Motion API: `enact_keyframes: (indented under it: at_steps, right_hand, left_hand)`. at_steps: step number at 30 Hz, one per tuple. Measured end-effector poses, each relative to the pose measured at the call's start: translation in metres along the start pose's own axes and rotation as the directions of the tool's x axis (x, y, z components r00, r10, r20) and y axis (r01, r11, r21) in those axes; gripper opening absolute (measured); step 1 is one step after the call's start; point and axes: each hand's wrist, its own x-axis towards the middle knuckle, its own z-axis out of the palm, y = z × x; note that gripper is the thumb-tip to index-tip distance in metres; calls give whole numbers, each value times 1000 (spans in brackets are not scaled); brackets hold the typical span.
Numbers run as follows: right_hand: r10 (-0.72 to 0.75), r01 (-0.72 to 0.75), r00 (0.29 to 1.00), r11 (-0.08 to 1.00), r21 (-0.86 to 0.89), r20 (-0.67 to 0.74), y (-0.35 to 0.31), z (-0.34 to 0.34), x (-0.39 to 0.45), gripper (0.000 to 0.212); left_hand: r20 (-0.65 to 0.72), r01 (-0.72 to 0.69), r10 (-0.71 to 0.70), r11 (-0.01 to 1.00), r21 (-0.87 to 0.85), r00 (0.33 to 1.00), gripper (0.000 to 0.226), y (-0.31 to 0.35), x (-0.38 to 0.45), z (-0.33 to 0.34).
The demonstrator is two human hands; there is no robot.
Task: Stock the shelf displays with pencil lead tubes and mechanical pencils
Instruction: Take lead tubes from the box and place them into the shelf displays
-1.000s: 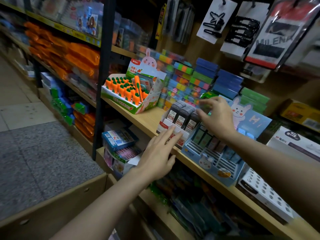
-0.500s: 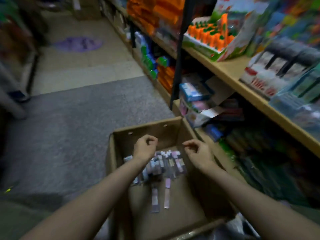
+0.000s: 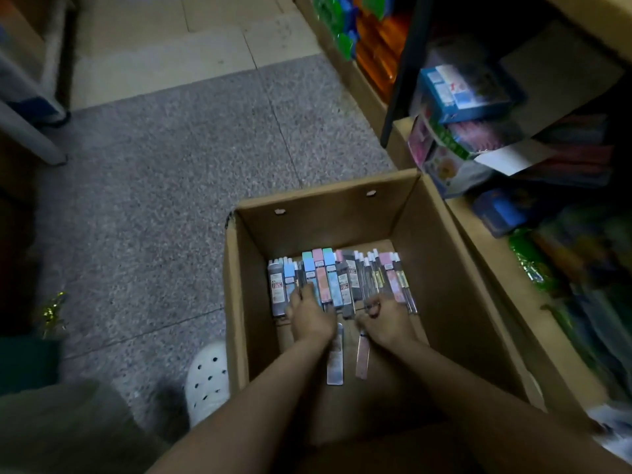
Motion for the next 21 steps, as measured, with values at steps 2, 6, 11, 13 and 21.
enact_keyframes:
  at_steps: [2, 6, 11, 13, 21]
  right_hand:
    - [6, -6, 1000, 999, 40, -18, 0, 10, 9, 29]
    - [26, -21, 999, 993, 114, -40, -5, 28, 26, 32]
    - [96, -78, 991, 980, 183, -91, 4, 31, 32, 23]
    - [121, -92, 984, 973, 212, -128, 11, 24, 30, 22]
    - [-121, -42, 949, 867, 496, 291, 18, 10, -1, 20]
  left_hand:
    - [-81, -1, -3, 998, -59, 997, 57, -1, 9, 8]
    - [-127, -6, -12, 990, -142, 992, 47, -5, 22, 16]
    - [-133, -37, 7, 975, -218, 991, 35, -10, 27, 19]
    - [-152, -49, 9, 963, -266, 988, 33, -8, 26, 22]
    - [178, 139, -40, 797, -587, 983, 6, 3, 0, 29]
